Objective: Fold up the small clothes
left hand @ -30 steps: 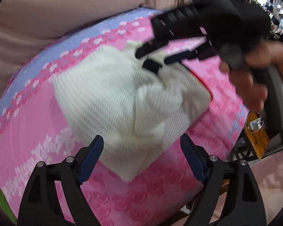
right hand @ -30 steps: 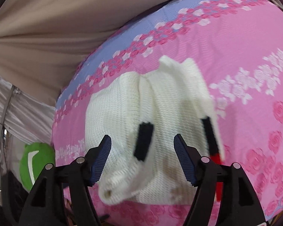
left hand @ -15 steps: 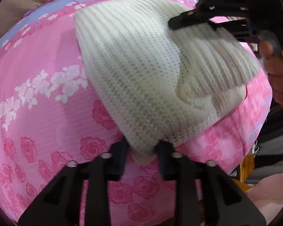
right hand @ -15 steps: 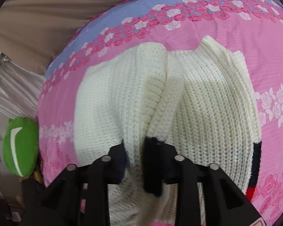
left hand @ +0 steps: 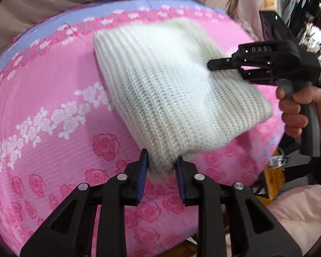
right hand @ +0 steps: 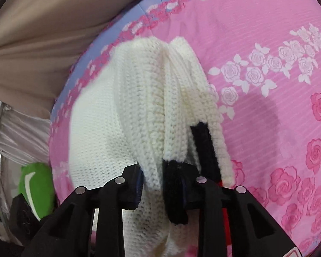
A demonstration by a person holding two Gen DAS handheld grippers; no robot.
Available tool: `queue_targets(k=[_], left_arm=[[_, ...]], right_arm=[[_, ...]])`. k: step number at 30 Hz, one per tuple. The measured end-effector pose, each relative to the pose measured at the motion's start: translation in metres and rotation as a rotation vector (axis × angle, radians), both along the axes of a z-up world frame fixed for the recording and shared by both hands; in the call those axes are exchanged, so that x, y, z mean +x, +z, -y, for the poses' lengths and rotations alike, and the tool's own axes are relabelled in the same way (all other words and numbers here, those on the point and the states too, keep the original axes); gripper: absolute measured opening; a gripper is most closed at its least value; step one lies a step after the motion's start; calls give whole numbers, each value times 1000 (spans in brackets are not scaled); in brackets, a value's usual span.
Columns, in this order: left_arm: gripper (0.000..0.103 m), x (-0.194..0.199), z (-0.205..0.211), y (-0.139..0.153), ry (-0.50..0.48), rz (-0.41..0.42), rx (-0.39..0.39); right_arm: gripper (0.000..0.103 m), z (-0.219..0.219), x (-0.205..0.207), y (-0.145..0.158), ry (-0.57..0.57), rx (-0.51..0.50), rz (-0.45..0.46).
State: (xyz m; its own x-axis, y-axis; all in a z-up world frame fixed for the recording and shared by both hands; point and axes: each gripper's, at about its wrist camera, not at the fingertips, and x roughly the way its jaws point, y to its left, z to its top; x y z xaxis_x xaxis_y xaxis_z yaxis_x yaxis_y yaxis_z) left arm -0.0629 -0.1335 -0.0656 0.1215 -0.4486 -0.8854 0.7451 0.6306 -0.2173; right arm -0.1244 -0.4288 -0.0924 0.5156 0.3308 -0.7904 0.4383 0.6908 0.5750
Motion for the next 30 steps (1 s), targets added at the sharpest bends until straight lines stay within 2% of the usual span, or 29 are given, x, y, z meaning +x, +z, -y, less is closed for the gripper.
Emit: queue_targets(k=[3,5,7,8,9,10,12,13,16,17,18,21,22,24,26,30], left_arm=[[35,2,-14,11,25,14,1],[39,3,-23,18,51,35,-1],[42,5,-28,21,65,33,-8],[42,7,-27,23,77,35,-8],[42,8,-26,24,84,38,-7],[43,10,-25,27,91,41,-9],[46,11,-18,34,101,47,-21],[52,12,-15,38,103,56,-27],[57,12,-1,41,113,95,-35],[57,12,6,39,115,98,-25],[57,13,11,34,118,99,-9],[57,14,25,24,135,101,38],[57,15,26,24,145,103,45],[58,20,25,23,173,92,40],[58,25,23,21,200,76,40],[58,33,20,24,238,82,45]], right_arm=[[37,-6,-10,22,24,-35,20],[62,-4,-24,30,28,-52,34],[65,-9,-36,27,36,-53,20],[64,-10,-40,20,40,-49,6],[59,-12,-42,14,46,-36,-7],[31,-15,-40,7,58,-10,-14],[21,-19,-35,10,64,-10,-5],[19,-18,-34,26,52,-32,46],[18,-7,-42,71,19,-116,156],[18,-1,-44,75,18,-159,157],[18,6,-42,66,23,-178,125],[21,21,-38,2,39,-147,-43],[23,23,-42,-8,21,-99,-13],[24,22,-47,0,5,-85,14],[30,19,-51,9,-2,-84,35],[30,21,-53,25,-3,-119,43]])
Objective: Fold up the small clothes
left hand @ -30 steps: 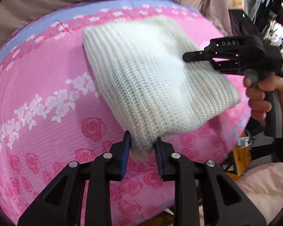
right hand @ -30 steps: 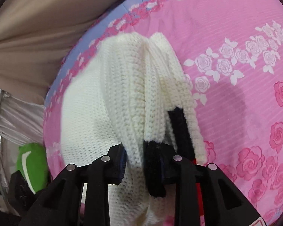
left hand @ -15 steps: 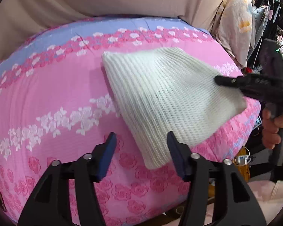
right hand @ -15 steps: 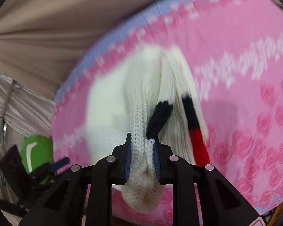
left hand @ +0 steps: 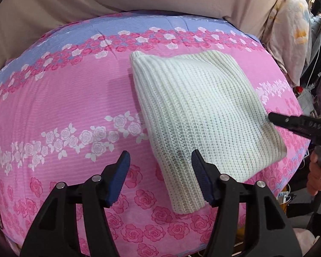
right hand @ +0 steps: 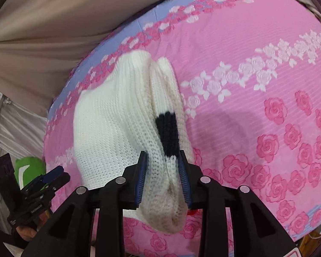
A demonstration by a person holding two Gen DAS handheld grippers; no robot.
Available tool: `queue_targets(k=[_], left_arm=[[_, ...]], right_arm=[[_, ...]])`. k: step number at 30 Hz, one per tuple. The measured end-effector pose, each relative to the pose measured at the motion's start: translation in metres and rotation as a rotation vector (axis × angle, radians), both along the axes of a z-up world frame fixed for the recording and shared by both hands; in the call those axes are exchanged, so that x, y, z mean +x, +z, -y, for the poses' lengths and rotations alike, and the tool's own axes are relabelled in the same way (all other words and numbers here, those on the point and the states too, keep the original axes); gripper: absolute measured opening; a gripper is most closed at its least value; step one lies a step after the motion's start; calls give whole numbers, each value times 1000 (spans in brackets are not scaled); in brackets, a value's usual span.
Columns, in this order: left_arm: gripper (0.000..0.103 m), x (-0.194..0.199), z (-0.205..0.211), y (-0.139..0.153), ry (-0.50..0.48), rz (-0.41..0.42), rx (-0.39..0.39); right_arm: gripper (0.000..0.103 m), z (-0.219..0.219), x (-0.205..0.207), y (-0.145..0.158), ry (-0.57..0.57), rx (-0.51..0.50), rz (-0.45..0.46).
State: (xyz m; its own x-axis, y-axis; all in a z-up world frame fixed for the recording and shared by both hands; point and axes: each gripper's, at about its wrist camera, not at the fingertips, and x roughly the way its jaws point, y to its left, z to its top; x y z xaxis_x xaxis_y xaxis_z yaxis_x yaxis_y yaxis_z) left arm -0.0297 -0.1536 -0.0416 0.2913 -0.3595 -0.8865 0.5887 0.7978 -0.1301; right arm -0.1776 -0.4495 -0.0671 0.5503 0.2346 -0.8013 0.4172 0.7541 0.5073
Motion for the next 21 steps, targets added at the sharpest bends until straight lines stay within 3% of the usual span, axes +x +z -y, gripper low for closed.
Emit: queue_targets(k=[5,11,13,17,21], left_arm=[[58,4,-1,0,16,11,29],[58,4,-4,-1,24,29,64],[58,3,-5,0,25,40,76],[58,0,-7,1,30,57,103],[59,-3,-7,2,46,41,95]], right_arm=[[51,9,23,30,1,-29,80],[52,-6,86,17,104,-107,30],[57,-9,98,10,110,-129,11],[60,-13,107,-3,115,-160,-10],[60,-5,98,-3,87,-130,16]])
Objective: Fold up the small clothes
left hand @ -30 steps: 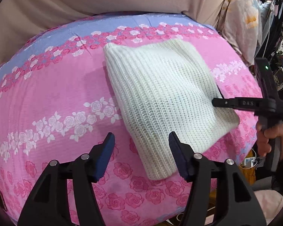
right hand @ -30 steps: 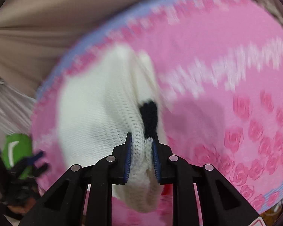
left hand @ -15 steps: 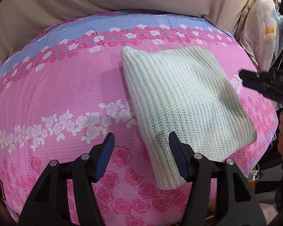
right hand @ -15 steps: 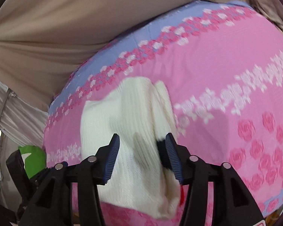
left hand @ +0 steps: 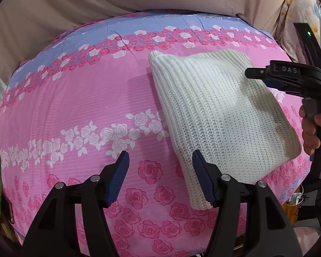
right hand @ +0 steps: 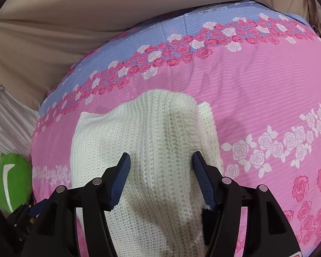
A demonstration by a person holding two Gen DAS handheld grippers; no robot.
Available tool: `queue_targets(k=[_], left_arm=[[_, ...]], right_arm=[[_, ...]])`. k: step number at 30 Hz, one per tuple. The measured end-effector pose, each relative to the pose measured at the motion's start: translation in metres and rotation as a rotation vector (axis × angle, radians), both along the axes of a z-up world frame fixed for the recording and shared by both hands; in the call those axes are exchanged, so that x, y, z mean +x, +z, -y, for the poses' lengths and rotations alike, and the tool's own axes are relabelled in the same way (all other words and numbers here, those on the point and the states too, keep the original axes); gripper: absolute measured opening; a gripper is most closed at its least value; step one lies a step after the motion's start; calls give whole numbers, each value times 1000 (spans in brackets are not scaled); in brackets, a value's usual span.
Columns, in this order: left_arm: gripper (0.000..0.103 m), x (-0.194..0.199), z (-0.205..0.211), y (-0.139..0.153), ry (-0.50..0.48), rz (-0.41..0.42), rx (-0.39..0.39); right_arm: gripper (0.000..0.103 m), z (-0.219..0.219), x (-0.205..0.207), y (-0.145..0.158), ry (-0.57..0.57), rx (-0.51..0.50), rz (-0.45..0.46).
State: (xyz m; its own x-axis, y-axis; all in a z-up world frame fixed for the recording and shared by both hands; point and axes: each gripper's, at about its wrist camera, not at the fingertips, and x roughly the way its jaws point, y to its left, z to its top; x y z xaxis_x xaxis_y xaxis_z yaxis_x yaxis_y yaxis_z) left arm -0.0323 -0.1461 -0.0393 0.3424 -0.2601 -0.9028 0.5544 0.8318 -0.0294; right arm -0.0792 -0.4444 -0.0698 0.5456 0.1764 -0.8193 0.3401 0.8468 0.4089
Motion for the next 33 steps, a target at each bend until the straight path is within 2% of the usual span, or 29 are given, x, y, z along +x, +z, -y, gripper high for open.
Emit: queue_targets(k=[4,7,9,10,11,13,15,17,19,20,22,24,25,29,32,33], left_arm=[[61,-16,12,4,-48,-31,-72],[61,-26,27,-9,-42,-75,-64],[61,-28,32,-21,7,-103,-54],[61,-29,33,-24,31,-107,-50],[61,-31,34,-27,62,-106,-46],[61,-33,34,-31,94,-113,-40],[61,-35,35,-41,105,-134,-27],[60,-35,37,-50,102,-149,4],[61,-32,36,-55,97,-160,8],[61,-29,34,-56,98,-170,6],[61,-25,32,-52,90,-174,-17],[61,-20,29,-42,70,-150,-47],[61,-19,29,-38,63,-139,-55],[66,-15,31,-14,41,-81,-112],[67,-11,38,-3,73,-52,-169],[67,-7,40,-4,89,-53,-178]], right_arm=[[60,15,-21,-3,-21,90,20],[60,16,-23,-9,27,142,18],[34,9,-14,-10,91,113,7],[16,6,-10,-8,123,93,3],[15,2,-8,-1,148,75,16],[14,2,-14,27,174,77,128],[14,9,-19,42,170,79,184],[14,18,-16,24,160,76,138],[14,24,-9,-22,144,65,-16],[14,28,-13,-33,124,113,-1],[16,36,-23,-30,62,197,38],[18,37,-31,-21,13,206,50],[23,35,-36,-15,4,200,54],[27,25,-53,-2,18,209,53],[36,10,-67,-3,63,188,25],[36,5,-71,-6,81,171,8]])
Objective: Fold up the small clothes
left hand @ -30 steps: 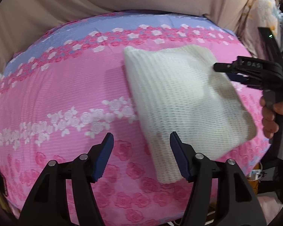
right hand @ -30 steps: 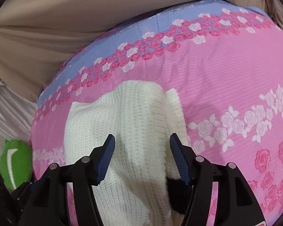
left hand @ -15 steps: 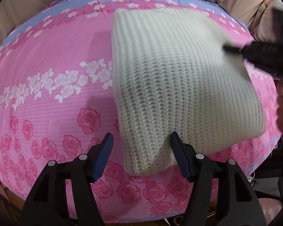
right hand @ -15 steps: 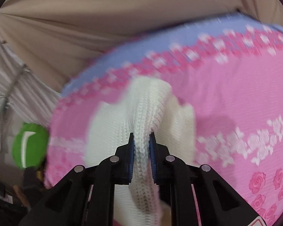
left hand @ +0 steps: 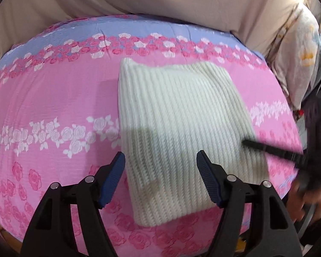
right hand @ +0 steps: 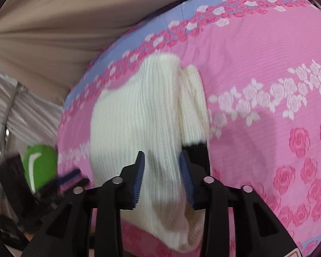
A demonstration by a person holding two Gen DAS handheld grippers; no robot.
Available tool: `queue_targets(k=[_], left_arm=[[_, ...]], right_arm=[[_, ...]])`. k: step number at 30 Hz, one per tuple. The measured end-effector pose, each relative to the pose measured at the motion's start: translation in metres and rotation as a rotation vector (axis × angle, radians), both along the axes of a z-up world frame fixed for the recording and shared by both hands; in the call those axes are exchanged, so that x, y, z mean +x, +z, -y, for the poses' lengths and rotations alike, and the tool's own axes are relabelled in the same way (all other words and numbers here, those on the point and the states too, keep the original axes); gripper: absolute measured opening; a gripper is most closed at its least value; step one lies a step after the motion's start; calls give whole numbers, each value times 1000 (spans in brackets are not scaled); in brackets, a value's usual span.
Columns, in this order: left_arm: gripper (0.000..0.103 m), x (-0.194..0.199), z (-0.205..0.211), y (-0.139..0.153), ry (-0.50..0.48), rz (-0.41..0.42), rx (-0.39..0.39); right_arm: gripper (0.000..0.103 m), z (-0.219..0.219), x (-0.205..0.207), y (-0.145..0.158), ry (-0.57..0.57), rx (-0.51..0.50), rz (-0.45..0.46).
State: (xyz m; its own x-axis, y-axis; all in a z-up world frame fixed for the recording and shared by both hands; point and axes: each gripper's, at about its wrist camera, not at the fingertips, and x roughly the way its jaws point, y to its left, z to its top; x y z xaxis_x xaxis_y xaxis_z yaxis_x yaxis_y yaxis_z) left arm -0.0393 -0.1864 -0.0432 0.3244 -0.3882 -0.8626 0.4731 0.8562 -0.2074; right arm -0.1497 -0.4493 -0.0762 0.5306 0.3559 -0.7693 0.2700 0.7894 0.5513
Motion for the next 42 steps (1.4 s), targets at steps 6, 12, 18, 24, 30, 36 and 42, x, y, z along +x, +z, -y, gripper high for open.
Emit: queue_targets(k=[6,12,18,24,30,36,42], left_arm=[[66,24,17,-36,93,-98,115],[74,20,19,-51,115,-97,153],[73,14,1,-30,176,-95,54],[89,16,-46,-27,314,-164,-181],[90,34,-43,-75,409,-362,-305],[62,45,-19,-74,344,-348,-273],[41,30,1,7,217,-262,-375]], right_arm=[[17,-17,-19,-18,91,15,-35],[15,2,-32,-16,101,9,-47],[23,7,-30,-20,112,15,-80],[72,37,-34,9,32,-107,-7],[74,38,12,-41,62,98,-110],[43,19,50,-59,89,212,-85],[22,37,39,1,56,211,59]])
